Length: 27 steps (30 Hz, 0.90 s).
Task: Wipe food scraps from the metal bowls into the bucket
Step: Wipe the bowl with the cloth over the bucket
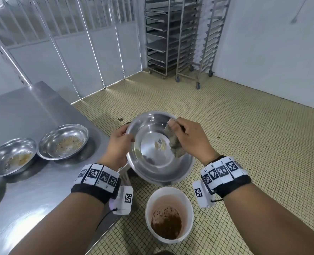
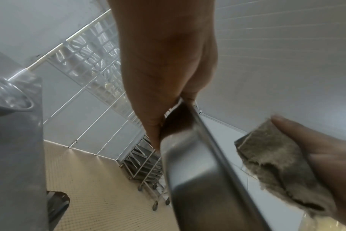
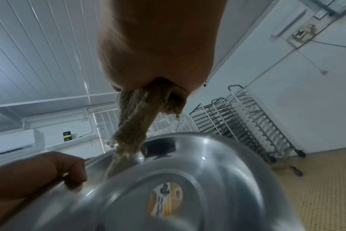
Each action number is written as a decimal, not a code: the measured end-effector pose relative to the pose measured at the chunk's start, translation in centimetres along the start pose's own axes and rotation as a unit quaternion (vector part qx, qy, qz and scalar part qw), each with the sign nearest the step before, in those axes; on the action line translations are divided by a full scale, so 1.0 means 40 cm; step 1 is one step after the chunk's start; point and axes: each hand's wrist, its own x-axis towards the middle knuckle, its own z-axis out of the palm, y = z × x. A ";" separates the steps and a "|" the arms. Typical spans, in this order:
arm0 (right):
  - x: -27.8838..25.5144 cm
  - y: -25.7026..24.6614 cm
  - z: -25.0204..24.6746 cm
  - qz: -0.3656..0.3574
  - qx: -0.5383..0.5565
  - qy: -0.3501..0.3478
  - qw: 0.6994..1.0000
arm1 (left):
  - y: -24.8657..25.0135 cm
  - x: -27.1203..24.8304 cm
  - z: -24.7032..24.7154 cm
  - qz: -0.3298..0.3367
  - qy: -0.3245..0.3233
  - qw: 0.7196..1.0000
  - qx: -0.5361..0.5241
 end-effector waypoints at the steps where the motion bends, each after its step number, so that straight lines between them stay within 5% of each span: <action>1: 0.007 -0.005 -0.002 -0.001 -0.002 -0.008 1.000 | -0.003 -0.004 -0.001 0.005 -0.017 1.000 0.002; 8: 0.037 -0.006 0.028 0.012 -0.068 -0.126 0.990 | -0.018 -0.004 0.006 0.003 -0.072 0.997 0.038; 15: 0.009 0.007 0.069 0.052 -0.144 -0.038 0.987 | -0.028 -0.010 0.018 0.036 -0.054 0.996 0.055; 18: -0.045 0.022 0.118 0.011 -0.242 -0.130 0.961 | -0.024 -0.015 0.027 0.064 -0.050 0.996 0.049; 27: -0.135 0.089 0.132 -0.017 -0.219 -0.295 0.930 | 0.004 0.003 0.004 0.091 0.025 0.994 0.056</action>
